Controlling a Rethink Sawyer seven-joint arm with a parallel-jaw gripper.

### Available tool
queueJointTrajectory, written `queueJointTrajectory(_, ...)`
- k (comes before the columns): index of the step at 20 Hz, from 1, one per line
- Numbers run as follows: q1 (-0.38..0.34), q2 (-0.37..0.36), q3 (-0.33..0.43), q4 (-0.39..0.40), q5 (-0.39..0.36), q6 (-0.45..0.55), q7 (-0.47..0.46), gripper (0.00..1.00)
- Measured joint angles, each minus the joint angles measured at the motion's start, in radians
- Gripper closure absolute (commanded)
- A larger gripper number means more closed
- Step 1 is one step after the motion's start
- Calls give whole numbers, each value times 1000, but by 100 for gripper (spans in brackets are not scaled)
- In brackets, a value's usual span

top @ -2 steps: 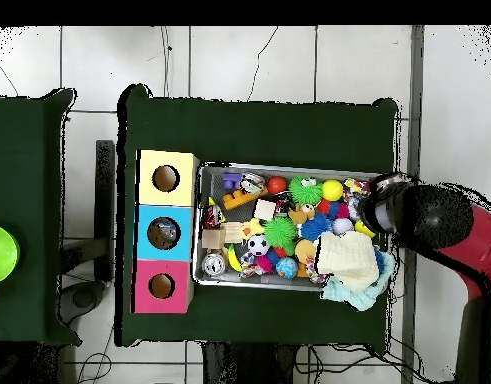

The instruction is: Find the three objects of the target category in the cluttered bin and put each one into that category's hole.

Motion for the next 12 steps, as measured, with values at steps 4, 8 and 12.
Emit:
queueJointTrajectory(4,-31,1,51,4,-2,0,-12,0)
queueJointTrajectory(8,-60,1,97,8,-4,0,-29,0)
queueJointTrajectory(12,-72,1,123,8,-5,0,-40,0)
